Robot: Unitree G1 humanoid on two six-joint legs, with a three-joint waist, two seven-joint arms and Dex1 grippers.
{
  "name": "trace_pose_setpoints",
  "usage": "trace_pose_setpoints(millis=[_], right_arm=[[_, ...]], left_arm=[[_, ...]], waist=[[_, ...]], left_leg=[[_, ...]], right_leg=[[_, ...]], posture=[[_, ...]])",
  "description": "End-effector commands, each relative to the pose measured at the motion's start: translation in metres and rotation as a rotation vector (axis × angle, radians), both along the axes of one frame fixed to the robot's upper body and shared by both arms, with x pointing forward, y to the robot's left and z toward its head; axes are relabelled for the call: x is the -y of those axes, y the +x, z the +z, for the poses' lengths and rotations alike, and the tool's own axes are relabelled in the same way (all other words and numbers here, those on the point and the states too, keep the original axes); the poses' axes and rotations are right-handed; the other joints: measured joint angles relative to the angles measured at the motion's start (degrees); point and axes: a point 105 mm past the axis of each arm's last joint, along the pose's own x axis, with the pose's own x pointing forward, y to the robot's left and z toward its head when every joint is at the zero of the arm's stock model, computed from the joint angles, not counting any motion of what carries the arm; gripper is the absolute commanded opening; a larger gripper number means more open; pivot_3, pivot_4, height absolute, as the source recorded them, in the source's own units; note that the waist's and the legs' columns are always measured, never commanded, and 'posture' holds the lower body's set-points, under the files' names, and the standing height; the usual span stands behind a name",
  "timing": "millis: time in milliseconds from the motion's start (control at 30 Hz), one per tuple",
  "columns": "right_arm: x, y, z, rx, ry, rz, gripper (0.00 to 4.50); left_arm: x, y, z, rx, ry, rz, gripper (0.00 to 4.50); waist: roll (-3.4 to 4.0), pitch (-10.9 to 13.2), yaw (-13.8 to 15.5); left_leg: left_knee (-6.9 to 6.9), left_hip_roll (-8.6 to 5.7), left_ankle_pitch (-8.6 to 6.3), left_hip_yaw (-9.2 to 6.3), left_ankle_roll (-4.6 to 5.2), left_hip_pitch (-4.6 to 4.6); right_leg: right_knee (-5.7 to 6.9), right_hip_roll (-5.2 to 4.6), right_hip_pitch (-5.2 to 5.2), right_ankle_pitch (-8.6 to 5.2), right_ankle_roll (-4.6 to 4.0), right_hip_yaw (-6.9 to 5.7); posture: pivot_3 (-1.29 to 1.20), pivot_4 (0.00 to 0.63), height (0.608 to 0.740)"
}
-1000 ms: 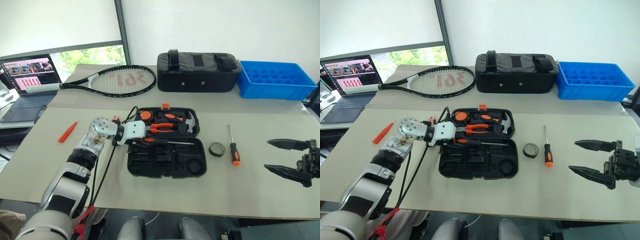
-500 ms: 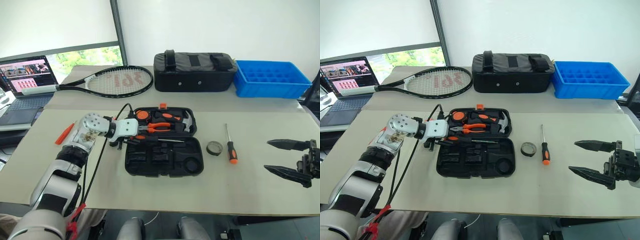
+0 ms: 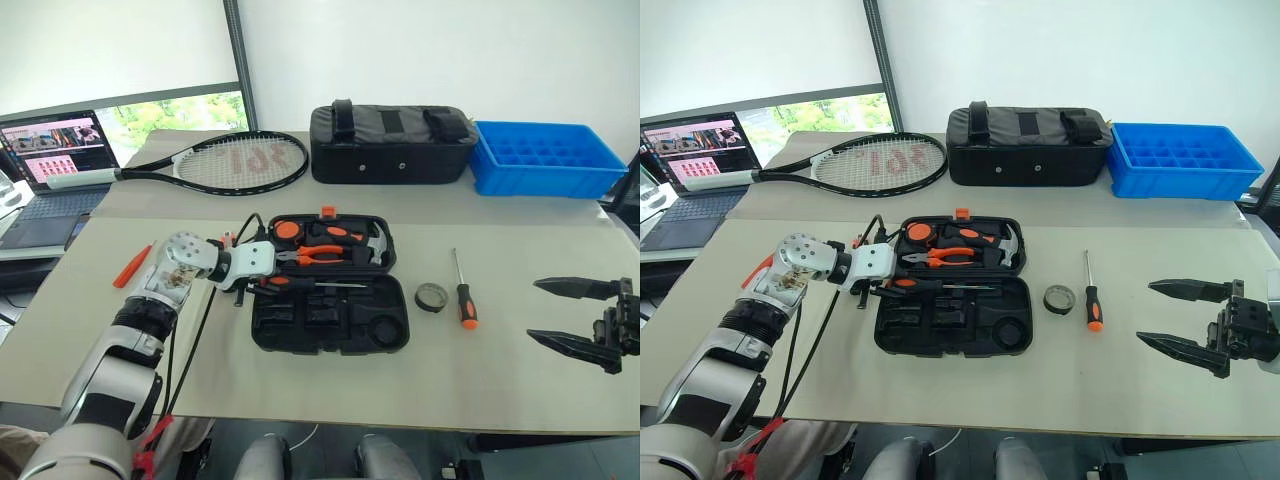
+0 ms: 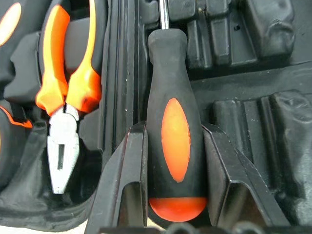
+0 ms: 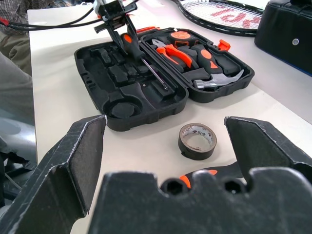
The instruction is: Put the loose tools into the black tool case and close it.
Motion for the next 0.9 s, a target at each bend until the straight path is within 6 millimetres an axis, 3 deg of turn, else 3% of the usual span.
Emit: trace_pose_setpoints(millis=[33, 100, 267, 467, 600, 700, 900], right_arm=[[-0.002, -0.004, 0.006, 0.027, -0.025, 0.035, 4.5], [-0.002, -0.004, 0.005, 0.028, -0.023, 0.035, 4.5], [-0.003, -0.006, 0.004, 0.025, -0.018, 0.034, 4.5], [-0.002, -0.007, 0.003, 0.023, -0.02, 0.031, 4.5], [-0.003, -0.006, 0.002, 0.023, -0.02, 0.031, 4.5], [-0.004, -0.005, 0.004, 0.026, -0.021, 0.034, 4.5], [-0.002, -0.006, 0.005, 0.028, -0.029, 0.027, 4.5]], left_arm=[[-0.006, -0.001, -0.015, -0.04, 0.088, 0.004, 0.96], [-0.003, 0.006, -0.01, 0.002, 0.065, 0.03, 1.96], [0.004, 0.018, 0.015, 0.111, -0.025, 0.051, 2.88], [0.017, 0.013, 0.062, 0.163, -0.224, 0.002, 2.88], [0.027, 0.01, 0.076, 0.136, -0.33, 0.003, 2.88], [0.027, 0.009, 0.059, 0.127, -0.278, 0.008, 2.22], [0.046, 0.01, 0.044, 0.089, -0.368, 0.033, 0.04]], waist=[[0.01, 0.0, 0.03], [0.03, -0.02, 0.06], [0.18, -0.1, 0.73], [0.14, -0.01, 0.91], [0.17, -0.01, 1.29], [0.17, -0.01, 1.32], [0.15, 0.0, 1.32]], left_leg=[[0.01, 0.0, 0.0, 0.0, 0.0, 0.0], [0.02, 0.0, 0.0, 0.0, 0.0, 0.01], [0.11, -0.07, 0.0, 0.0, 0.0, 0.03], [0.12, -0.05, 0.0, 0.01, 0.0, -0.14], [0.1, -0.06, 0.0, -0.01, 0.01, -0.16], [0.11, -0.07, 0.0, -0.01, 0.01, -0.15], [0.12, -0.07, 0.0, -0.02, 0.01, -0.14]], right_leg=[[0.0, 0.0, 0.0, -0.01, 0.01, 0.0], [0.01, 0.0, 0.01, -0.01, 0.01, 0.0], [0.03, -0.06, 0.07, 0.0, 0.13, 0.01], [0.01, -0.04, -0.1, 0.06, 0.08, 0.02], [-0.02, -0.05, -0.09, 0.13, -0.04, -0.01], [-0.03, -0.05, -0.07, 0.12, -0.03, -0.01], [-0.04, -0.04, -0.06, 0.12, -0.03, 0.0]], posture=[[0.0, 0.15, 0.708], [0.0, 0.15, 0.708], [0.0, 0.15, 0.708], [0.0, 0.15, 0.708], [0.0, 0.15, 0.708], [0.0, 0.15, 0.708], [0.0, 0.15, 0.708]])
